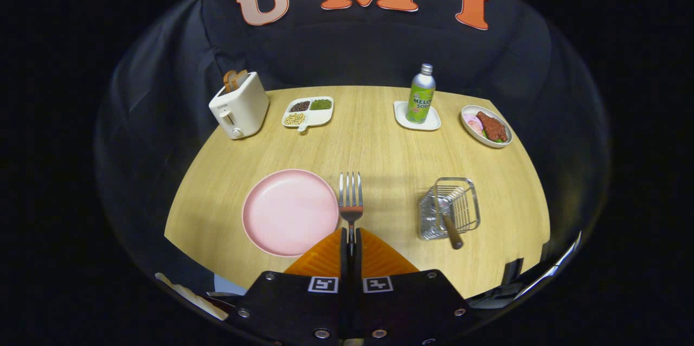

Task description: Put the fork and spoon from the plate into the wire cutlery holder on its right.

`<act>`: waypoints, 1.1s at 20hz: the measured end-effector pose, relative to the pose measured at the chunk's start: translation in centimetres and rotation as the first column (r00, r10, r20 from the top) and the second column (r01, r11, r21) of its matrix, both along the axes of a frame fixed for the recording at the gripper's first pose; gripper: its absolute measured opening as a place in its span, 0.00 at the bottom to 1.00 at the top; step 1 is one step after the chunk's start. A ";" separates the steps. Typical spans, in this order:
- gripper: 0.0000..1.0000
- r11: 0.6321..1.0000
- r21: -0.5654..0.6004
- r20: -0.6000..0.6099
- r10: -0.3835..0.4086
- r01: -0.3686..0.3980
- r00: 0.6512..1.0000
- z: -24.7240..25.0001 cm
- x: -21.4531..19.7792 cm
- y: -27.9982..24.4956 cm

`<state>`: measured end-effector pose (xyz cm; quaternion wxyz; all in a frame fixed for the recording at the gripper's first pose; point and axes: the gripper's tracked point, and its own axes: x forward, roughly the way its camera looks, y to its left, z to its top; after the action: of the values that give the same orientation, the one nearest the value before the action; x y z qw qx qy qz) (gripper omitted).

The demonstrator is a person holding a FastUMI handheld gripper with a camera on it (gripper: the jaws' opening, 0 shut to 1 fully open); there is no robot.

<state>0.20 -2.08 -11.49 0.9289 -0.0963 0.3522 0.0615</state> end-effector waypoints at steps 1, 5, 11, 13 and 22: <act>0.02 1.000 -0.009 -0.007 -0.003 0.003 1.000 0.3 -0.3 -0.9; 0.02 0.999 -0.036 -0.045 -0.034 0.032 0.998 0.4 -0.9 -4.4; 0.02 0.993 -0.086 -0.081 -0.083 0.076 0.993 1.2 -0.3 -8.8; 0.03 0.991 -0.108 -0.100 -0.094 0.084 0.991 1.2 0.1 -9.9; 0.03 0.983 -0.167 -0.284 -0.116 0.070 0.952 -0.5 2.8 -11.2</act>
<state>2.96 -13.25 -11.97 0.8581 -0.1415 0.4935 0.0035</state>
